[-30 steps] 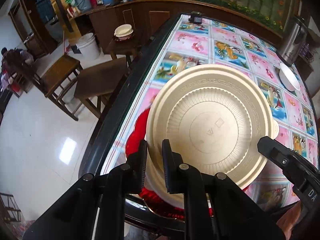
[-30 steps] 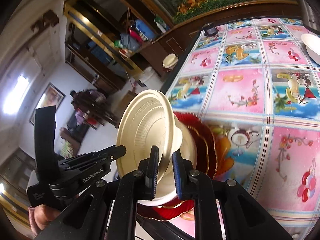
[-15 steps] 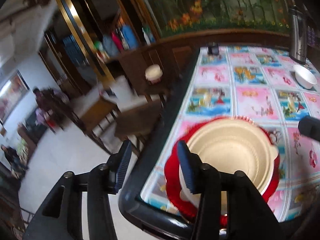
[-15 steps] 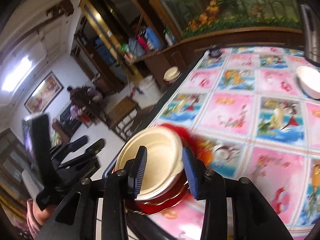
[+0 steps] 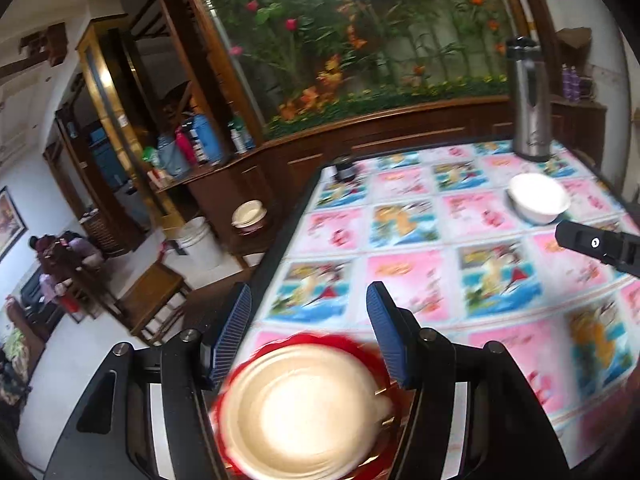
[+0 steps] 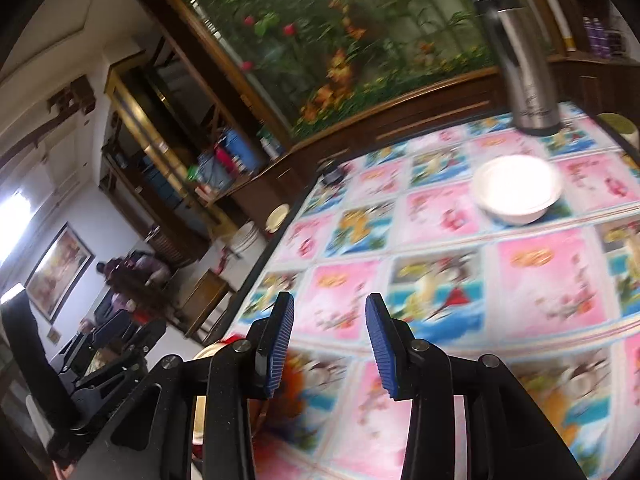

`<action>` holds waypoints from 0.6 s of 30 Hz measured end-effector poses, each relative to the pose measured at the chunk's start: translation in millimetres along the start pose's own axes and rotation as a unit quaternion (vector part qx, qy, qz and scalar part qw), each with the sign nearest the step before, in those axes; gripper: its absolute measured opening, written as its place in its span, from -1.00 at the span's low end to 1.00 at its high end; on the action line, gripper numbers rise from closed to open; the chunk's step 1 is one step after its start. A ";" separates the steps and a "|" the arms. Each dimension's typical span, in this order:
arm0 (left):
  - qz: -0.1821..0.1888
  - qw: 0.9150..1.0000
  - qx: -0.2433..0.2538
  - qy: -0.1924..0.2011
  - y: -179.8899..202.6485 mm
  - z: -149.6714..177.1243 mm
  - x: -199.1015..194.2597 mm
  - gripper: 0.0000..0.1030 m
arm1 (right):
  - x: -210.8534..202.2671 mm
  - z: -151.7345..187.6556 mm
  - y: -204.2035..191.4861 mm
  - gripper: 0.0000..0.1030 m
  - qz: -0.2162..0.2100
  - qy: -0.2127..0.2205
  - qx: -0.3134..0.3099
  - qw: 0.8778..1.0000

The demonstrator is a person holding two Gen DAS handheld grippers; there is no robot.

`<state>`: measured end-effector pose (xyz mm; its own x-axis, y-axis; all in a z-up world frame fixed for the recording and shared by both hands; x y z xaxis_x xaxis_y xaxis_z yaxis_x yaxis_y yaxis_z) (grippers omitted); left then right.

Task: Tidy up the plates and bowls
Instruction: 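Set the beige bowl into the white bowl and open the left gripper, then reach the left gripper to the small white bowl and grasp its rim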

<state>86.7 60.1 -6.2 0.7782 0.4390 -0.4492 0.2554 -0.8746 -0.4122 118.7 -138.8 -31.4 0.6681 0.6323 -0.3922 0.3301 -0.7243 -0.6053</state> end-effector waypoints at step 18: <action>0.076 0.997 0.008 -0.020 133.8 -49.6 17.3 0.34 | -45.3 -61.4 149.4 -0.09 0.090 0.055 0.067 0.992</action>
<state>162.8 -59.6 -29.7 0.7839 0.3090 -0.5385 0.1266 -0.9287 -0.3485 178.7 -292.5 -61.6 0.7790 0.4578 -0.4285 0.1135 -0.7750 -0.6217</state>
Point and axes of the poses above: each gripper's, at about its wrist camera, not at the fingertips, and x roughly the way its jaws point, y to its right, z to its underside, the point moved 8 cm from there along x, roughly the way its jaws point, and after that the axes turned 12 degrees about -z, right-handed, at the moved point
